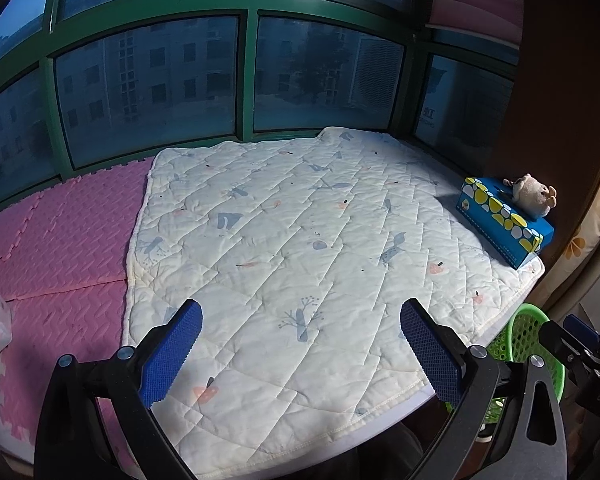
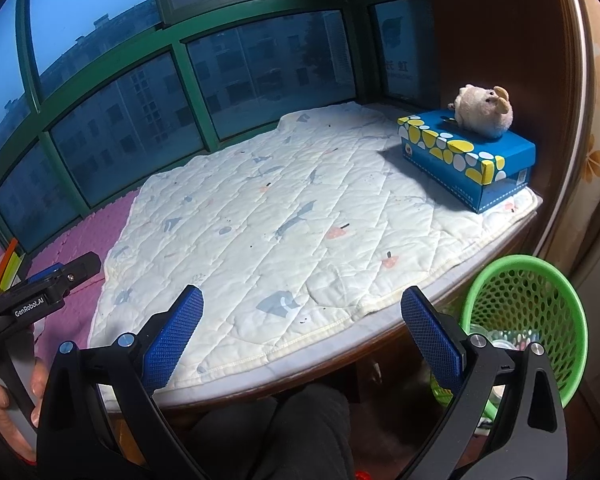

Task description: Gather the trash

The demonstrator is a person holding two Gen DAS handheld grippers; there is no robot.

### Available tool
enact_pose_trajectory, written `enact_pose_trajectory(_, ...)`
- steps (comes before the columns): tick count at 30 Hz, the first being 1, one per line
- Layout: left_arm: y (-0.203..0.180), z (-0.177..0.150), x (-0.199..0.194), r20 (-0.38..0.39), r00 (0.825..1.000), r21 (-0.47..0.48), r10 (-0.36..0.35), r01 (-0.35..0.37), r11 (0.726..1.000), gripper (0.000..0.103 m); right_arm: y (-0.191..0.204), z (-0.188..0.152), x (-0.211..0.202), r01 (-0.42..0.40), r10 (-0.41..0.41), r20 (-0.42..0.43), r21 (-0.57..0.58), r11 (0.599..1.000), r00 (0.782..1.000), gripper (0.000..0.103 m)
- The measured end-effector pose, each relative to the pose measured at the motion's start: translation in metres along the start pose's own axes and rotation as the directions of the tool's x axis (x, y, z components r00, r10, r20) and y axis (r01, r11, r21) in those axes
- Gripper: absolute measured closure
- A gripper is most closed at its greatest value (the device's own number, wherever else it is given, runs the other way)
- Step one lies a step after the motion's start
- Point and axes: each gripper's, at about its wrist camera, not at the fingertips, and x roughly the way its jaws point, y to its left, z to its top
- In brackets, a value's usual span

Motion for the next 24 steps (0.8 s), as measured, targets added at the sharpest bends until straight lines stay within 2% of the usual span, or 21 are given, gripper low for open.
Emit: enact_pose_trajectory(24, 0.0035, -0.0023, 0.0006, 0.000, 1.000, -0.019, 0.017, -0.017, 1.000, 0.007, 0.0042, -0.0033, 0.0046, -0.008, 0.008, -0.010, -0.008, 1.000, 1.000, 0.005)
